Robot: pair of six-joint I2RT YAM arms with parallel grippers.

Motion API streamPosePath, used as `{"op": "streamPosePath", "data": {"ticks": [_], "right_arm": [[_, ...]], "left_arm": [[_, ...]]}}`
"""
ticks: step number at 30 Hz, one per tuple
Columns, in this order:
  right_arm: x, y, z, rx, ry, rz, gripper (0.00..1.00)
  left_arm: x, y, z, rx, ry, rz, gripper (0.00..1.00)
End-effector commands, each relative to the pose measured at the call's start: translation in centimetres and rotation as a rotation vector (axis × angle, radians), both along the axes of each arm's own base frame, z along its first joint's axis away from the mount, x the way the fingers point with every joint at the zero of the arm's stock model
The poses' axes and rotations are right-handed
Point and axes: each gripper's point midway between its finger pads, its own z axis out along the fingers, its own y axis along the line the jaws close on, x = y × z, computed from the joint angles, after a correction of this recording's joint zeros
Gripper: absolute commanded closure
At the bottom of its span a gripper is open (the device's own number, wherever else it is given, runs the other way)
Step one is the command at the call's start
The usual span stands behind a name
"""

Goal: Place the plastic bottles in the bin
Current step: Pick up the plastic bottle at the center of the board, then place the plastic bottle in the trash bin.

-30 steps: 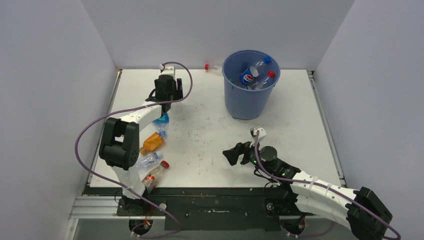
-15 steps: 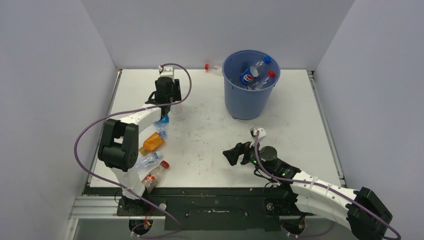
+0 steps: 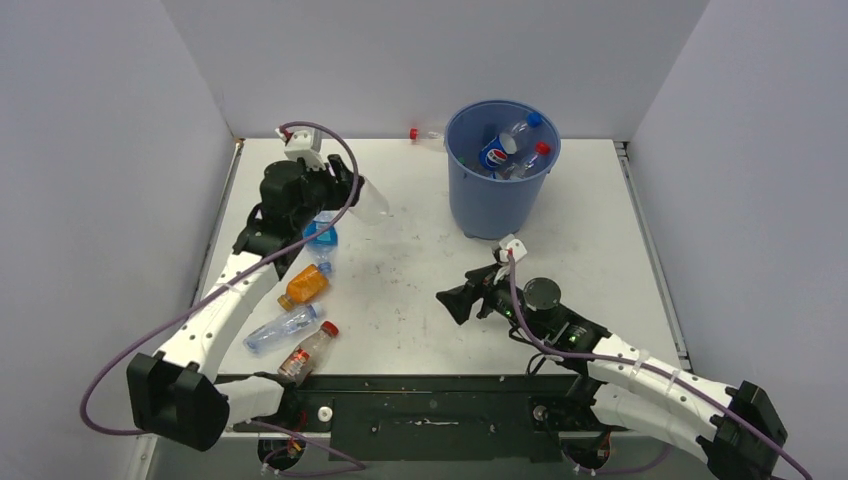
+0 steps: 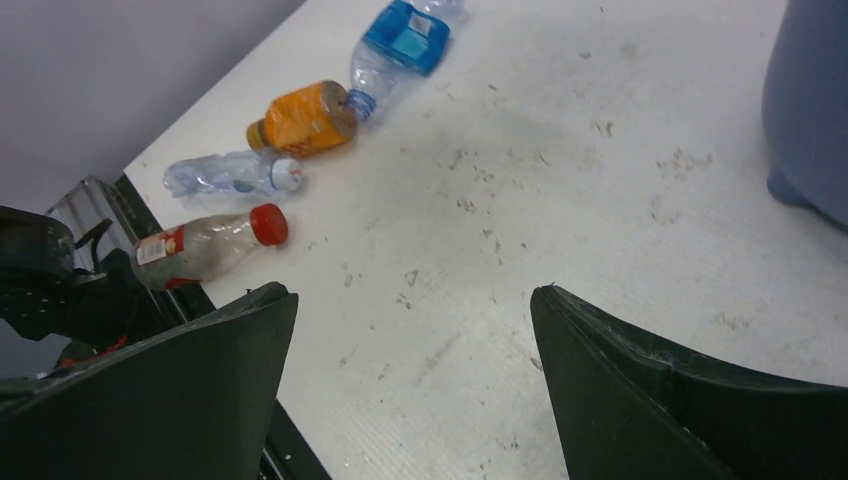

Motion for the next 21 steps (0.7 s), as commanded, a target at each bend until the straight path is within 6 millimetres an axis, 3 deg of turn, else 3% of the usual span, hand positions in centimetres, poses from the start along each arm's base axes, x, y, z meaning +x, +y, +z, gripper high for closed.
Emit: {"op": "streamPosePath", "data": {"ticks": [1, 7, 11, 15, 21], "right_arm": [[-0.7, 1.6, 6.2, 0.035, -0.165, 0.118, 0.1], [-1.0, 1.3, 12.0, 0.104, -0.248, 0.107, 0.1], [-2.4, 0.9, 14.1, 0.085, -0.291, 0.169, 0.1], [-4.4, 2.0, 13.6, 0.042, -0.245, 0.31, 0.1], [-6.2, 3.8, 13.2, 0.086, -0.176, 0.447, 0.1]], "left_arm": [[-7.1, -6.9, 2.7, -0.15, 0.082, -0.47, 1.0], [-15.1, -12.0, 5.3, -0.171, -0.032, -0.876, 1.0], [-20.5, -13.9, 6.2, -0.262, -0.105, -1.128, 1.0], [-22.8, -14.4, 6.2, -0.351, -0.087, -1.255, 1.0], [-24.2, -14.8, 5.9, -0.382, -0.087, -1.308, 1.0]]}}
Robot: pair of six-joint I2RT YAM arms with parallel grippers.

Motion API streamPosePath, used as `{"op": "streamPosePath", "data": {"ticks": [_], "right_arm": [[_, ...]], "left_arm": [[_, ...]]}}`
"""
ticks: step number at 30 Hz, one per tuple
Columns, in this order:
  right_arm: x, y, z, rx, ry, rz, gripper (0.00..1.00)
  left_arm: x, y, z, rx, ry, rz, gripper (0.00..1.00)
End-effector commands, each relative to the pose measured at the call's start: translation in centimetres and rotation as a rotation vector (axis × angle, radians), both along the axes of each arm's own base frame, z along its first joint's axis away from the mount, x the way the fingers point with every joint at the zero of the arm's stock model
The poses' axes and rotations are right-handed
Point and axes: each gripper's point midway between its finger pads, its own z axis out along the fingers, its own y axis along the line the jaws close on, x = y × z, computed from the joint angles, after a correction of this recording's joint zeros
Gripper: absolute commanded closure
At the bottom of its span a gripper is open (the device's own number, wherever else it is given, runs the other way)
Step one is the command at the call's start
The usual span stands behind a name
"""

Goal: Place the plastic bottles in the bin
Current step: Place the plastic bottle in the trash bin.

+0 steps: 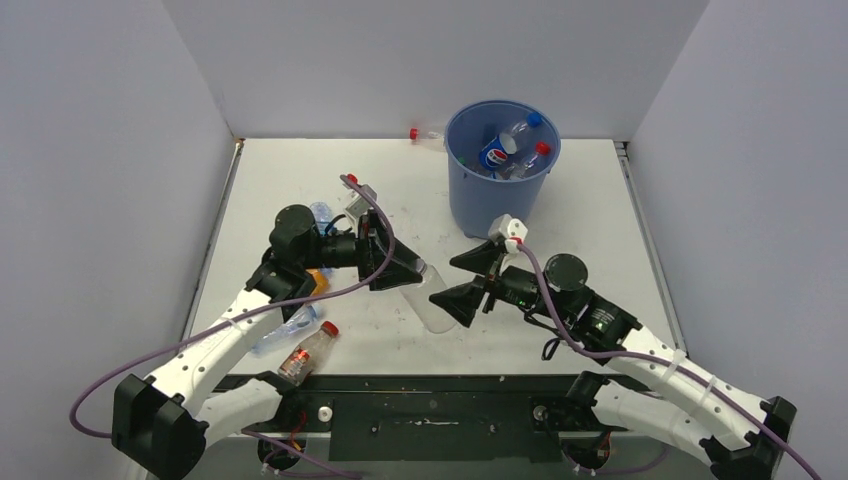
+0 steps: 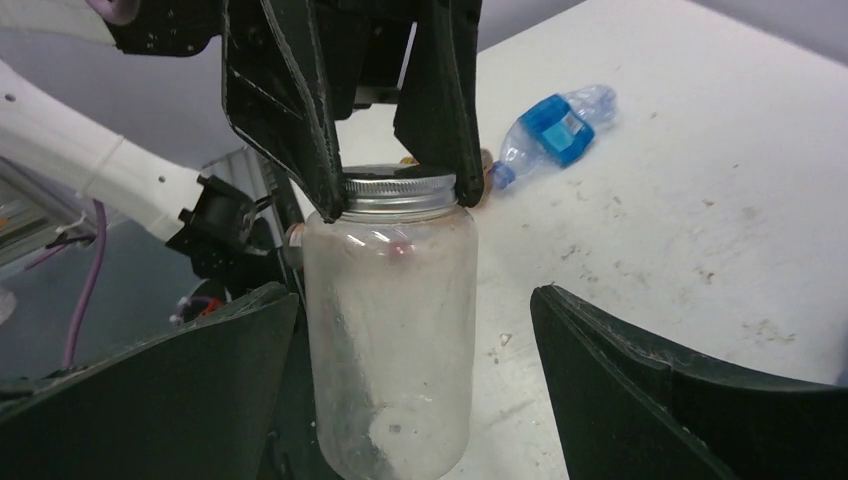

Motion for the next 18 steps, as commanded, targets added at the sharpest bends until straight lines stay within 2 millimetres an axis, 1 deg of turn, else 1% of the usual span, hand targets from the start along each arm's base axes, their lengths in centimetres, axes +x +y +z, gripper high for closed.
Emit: {"op": "streamPosePath", "data": {"ticks": [1, 4, 8, 10, 16, 18], "right_arm": [[-2.2, 1.6, 0.2, 0.017, 0.044, 0.152, 0.1], [-2.6, 2.3, 0.2, 0.021, 0.071, 0.19, 0.1], [-2.3, 2.8, -0.3, 0.006, 0.111, 0.192, 0.1], [-2.3, 3.1, -0.6, 0.003, 0.138, 0.197, 0.1], [-2.1, 4.1, -2.2, -0.016, 0.218, 0.202, 0.1], [-2.0, 4.4, -2.5, -0.002, 0.233, 0.198, 0.08]], "left_arm": [[-2.3, -0.2, 2.6, -0.078, -0.093, -0.105, 1.0], [-2.6, -0.2, 2.4, -0.066, -0.121, -0.092, 1.0], [-3.2, -0.3, 2.1, -0.06, -0.127, -0.098, 1.0], [-3.0, -0.4, 2.0, -0.051, -0.127, -0.083, 1.0], [-3.1, -0.6, 1.8, -0.045, -0.133, -0.078, 1.0], [-3.2, -0.6, 1.8, -0.044, -0.134, -0.079, 1.0]]}}
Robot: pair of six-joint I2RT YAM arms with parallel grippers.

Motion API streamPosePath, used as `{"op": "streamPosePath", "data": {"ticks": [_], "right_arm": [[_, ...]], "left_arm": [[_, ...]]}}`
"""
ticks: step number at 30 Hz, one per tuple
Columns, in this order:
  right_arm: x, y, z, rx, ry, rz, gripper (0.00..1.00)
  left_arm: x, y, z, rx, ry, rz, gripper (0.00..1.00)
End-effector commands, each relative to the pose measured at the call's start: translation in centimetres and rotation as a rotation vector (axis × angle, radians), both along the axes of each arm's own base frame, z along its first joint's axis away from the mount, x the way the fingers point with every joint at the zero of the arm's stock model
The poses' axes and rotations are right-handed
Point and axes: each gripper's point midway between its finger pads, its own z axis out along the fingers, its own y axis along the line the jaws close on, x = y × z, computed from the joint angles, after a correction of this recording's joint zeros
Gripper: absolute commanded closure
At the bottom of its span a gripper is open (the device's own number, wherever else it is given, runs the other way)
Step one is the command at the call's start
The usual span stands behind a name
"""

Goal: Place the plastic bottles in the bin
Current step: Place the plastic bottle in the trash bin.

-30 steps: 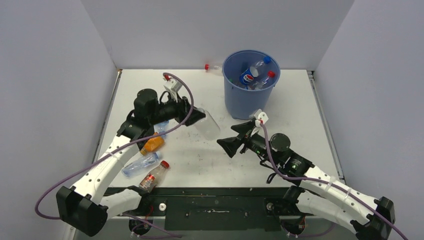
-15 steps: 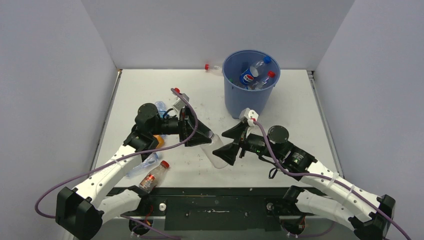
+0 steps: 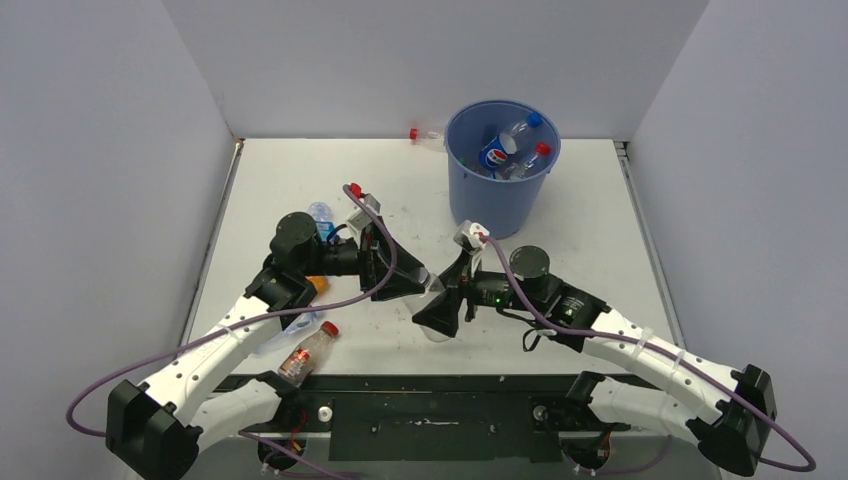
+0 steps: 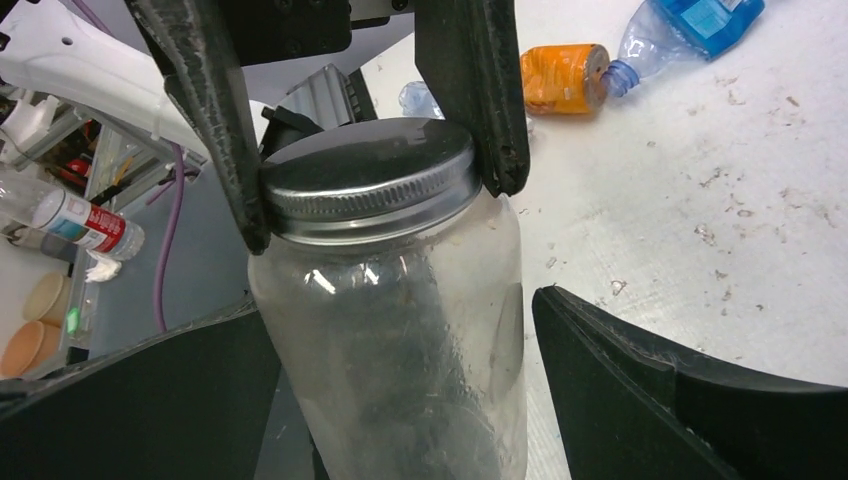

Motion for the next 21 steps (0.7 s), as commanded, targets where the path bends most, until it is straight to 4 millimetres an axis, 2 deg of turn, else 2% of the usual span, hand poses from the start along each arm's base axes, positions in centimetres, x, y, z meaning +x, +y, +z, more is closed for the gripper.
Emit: {"op": "streamPosePath", "data": {"ticks": [1, 2, 3, 4, 5, 6, 7, 9, 10, 13, 16, 18, 21], "right_arm": [[0.3, 1.1, 2.3, 0.088, -0.012, -0.006, 0.05], [0.3, 1.2, 2.4, 0.1, -0.009, -0.01, 0.03], [0.4, 1.3, 2.4, 0.11, -0.007, -0.013, 0.05], [0.4, 1.3, 2.5, 0.121, -0.007, -0.014, 0.12], [0.5, 1.3, 2.6, 0.13, -0.007, -0.023, 0.2], [0.5, 1.3, 2.8, 0.142, -0.012, -0.031, 0.27], [0.6, 1.1, 3.1, 0.154, -0.018, -0.042, 0.33], [0.7, 0.6, 3.8, 0.18, -0.038, -0.069, 0.38], [0.8, 0.3, 4.2, 0.195, -0.051, -0.084, 0.39], [0.9, -1.2, 6.6, 0.293, -0.112, -0.148, 0.4], [0.9, -3.0, 10.1, 0.444, -0.182, -0.211, 0.4], [0.9, -3.9, 11.8, 0.533, -0.206, -0.238, 0.39], [0.5, -4.4, 13.9, 0.642, -0.232, -0.231, 0.39]], "left_arm": [[-0.8, 0.0, 1.5, -0.032, -0.062, -0.011, 1.0], [-0.8, 0.0, 1.5, -0.031, -0.063, -0.008, 1.0], [-0.7, 0.0, 1.5, -0.03, -0.066, -0.004, 1.0], [-0.6, 0.0, 1.5, -0.03, -0.072, 0.006, 0.99], [-0.4, 0.0, 1.5, -0.028, -0.08, 0.019, 0.91], [-0.3, 0.0, 1.4, -0.027, -0.084, 0.026, 0.77], [-0.3, 0.0, 1.4, -0.029, -0.089, 0.026, 0.6], [-0.2, 0.1, 1.5, -0.037, -0.103, 0.048, 0.29], [0.0, 0.3, 1.8, -0.055, -0.12, 0.073, 0.02], [0.9, 1.2, 2.9, -0.133, -0.172, 0.198, 0.04], [0.6, 2.4, 4.0, -0.224, -0.235, 0.266, 0.04], [-0.1, 2.7, 4.3, -0.249, -0.259, 0.263, 0.04], [-1.7, 2.0, 3.9, -0.219, -0.263, 0.149, 0.04]]}}
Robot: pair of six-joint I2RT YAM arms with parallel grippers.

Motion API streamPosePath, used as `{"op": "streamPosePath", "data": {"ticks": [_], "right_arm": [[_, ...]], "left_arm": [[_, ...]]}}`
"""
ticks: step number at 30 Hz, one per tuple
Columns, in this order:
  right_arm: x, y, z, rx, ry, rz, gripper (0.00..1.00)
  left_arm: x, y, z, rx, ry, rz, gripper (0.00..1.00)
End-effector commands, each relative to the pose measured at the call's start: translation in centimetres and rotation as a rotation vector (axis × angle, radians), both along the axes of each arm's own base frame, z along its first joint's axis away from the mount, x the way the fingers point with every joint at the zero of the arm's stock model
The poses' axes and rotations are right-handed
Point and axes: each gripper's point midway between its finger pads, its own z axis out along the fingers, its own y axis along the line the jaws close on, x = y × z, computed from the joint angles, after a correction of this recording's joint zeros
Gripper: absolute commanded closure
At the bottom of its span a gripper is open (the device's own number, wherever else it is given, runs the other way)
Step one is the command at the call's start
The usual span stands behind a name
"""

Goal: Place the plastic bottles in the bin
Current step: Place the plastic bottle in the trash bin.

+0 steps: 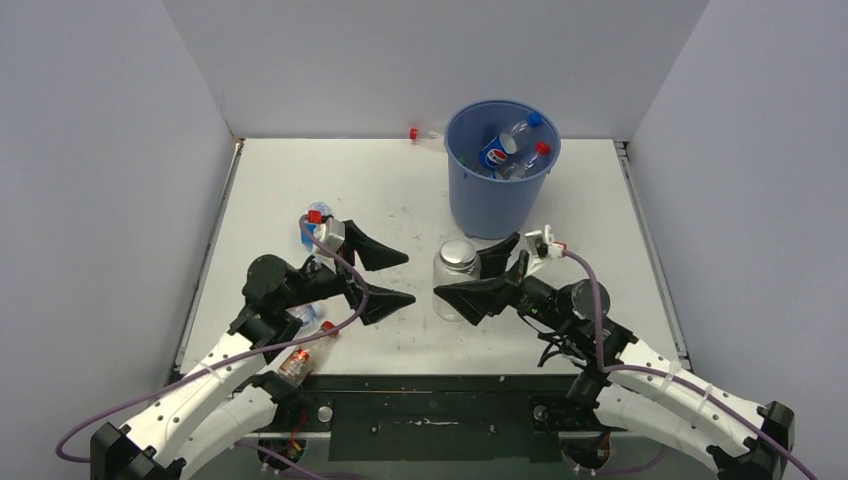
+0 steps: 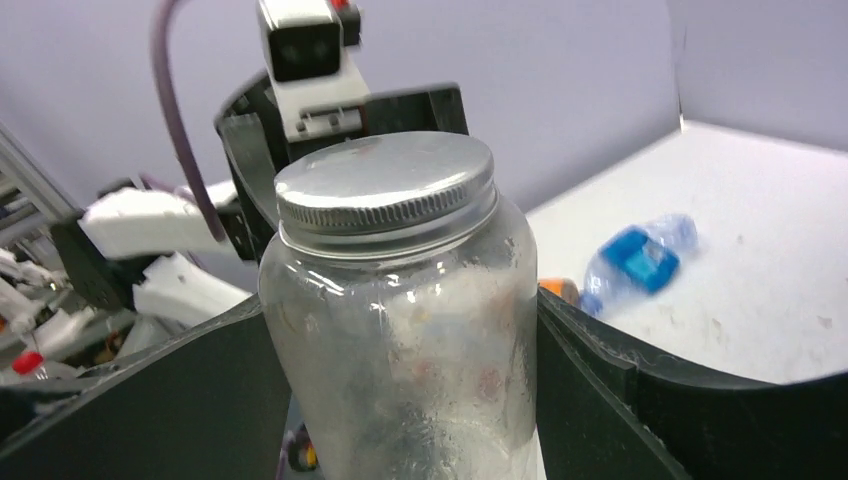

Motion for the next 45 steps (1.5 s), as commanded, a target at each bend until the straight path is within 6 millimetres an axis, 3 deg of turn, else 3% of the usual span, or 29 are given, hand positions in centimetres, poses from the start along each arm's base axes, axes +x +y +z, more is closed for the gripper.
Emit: {"op": "streamPosePath", "data": {"ticks": [1, 4, 7, 13, 27, 31, 35, 38, 41, 45], "right_arm": [[-0.3, -1.6, 6.9, 0.288, -0.116, -0.033, 0.39], [-0.8, -1.5, 8.1, 0.375, -0.128, 0.01, 0.39], [-0.9, -1.0, 8.6, 0.433, -0.126, 0.045, 0.39], [-0.6, 0.3, 8.1, 0.467, -0.109, 0.072, 0.39], [-1.3, 3.2, 7.4, 0.455, -0.085, 0.106, 0.39], [-1.1, 3.5, 7.2, 0.463, -0.075, 0.093, 0.38], [-1.2, 3.9, 7.2, 0.455, -0.077, 0.095, 0.34], [-1.0, 4.4, 6.9, 0.393, -0.074, 0.089, 0.15], [-0.8, 4.7, 6.5, 0.289, -0.065, 0.07, 0.02], [-0.8, 3.7, 6.5, 0.135, -0.081, 0.023, 0.1]], "left_arm": [[-1.8, -0.6, 2.6, -0.049, -0.107, -0.104, 0.04], [-2.8, -1.4, 2.2, -0.028, -0.082, -0.2, 0.04], [-2.4, -1.6, 2.1, -0.05, -0.066, -0.181, 0.04], [-3.0, -1.1, 3.0, -0.131, -0.091, -0.169, 0.04], [-2.7, -2.0, 1.8, -0.084, -0.061, -0.175, 0.01], [-3.5, -2.5, 1.4, -0.058, -0.071, -0.219, 0.15], [-3.9, -2.9, 0.8, -0.027, -0.071, -0.248, 0.37], [-3.9, -3.0, 0.7, -0.016, -0.076, -0.246, 0.53], [-3.9, -3.0, 0.7, -0.011, -0.089, -0.231, 0.64], [-3.8, -2.8, 0.7, -0.002, -0.111, -0.2, 0.7]]}}
